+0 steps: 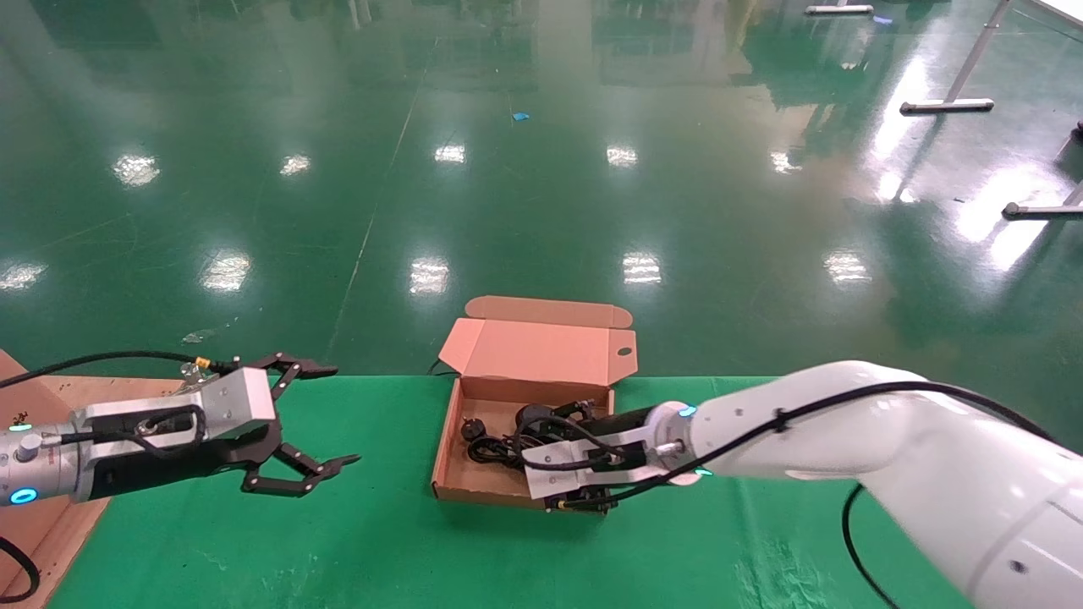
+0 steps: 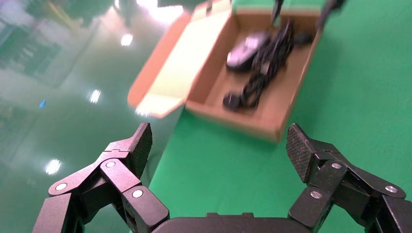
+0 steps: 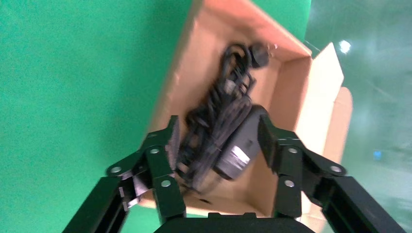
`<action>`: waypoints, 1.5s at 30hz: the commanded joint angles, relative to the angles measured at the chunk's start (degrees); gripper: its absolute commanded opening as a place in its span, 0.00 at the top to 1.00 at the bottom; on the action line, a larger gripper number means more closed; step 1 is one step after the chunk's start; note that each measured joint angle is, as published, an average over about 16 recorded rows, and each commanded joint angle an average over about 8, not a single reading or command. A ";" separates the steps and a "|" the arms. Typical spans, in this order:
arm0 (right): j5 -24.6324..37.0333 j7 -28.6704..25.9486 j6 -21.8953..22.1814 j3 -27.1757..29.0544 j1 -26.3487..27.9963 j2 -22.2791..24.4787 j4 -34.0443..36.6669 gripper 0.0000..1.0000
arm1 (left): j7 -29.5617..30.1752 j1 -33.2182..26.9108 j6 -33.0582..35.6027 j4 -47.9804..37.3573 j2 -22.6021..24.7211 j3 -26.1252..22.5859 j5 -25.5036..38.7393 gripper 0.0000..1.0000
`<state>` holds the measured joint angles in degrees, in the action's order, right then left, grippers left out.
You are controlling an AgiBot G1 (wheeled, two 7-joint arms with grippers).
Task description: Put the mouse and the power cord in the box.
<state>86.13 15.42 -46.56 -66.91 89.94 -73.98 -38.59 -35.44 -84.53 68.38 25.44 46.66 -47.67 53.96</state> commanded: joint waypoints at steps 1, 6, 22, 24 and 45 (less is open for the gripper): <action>-1.50 -0.89 -1.33 1.73 -0.96 1.32 -1.19 0.00 | 1.57 0.78 0.59 1.64 -0.40 1.08 -0.41 0.00; -5.62 -3.32 -4.96 6.45 -3.60 4.94 -4.44 0.00 | 5.86 2.91 2.20 6.11 -1.48 4.02 -1.54 0.00; -18.83 -11.13 -16.65 21.64 -12.07 16.57 -14.88 0.00 | 19.66 9.77 7.37 20.49 -4.95 13.47 -5.15 0.00; -20.47 -12.10 -18.10 23.53 -13.12 18.02 -16.18 0.00 | 21.37 10.62 8.01 22.27 -5.39 14.64 -5.60 0.00; -37.82 -22.35 -33.43 43.47 -24.24 33.28 -29.89 0.00 | 39.47 19.62 14.79 41.14 -9.95 27.05 -10.34 0.00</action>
<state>48.29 -6.95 -80.01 -23.41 65.69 -40.68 -68.50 4.06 -64.89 83.19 66.60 36.71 -20.61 43.61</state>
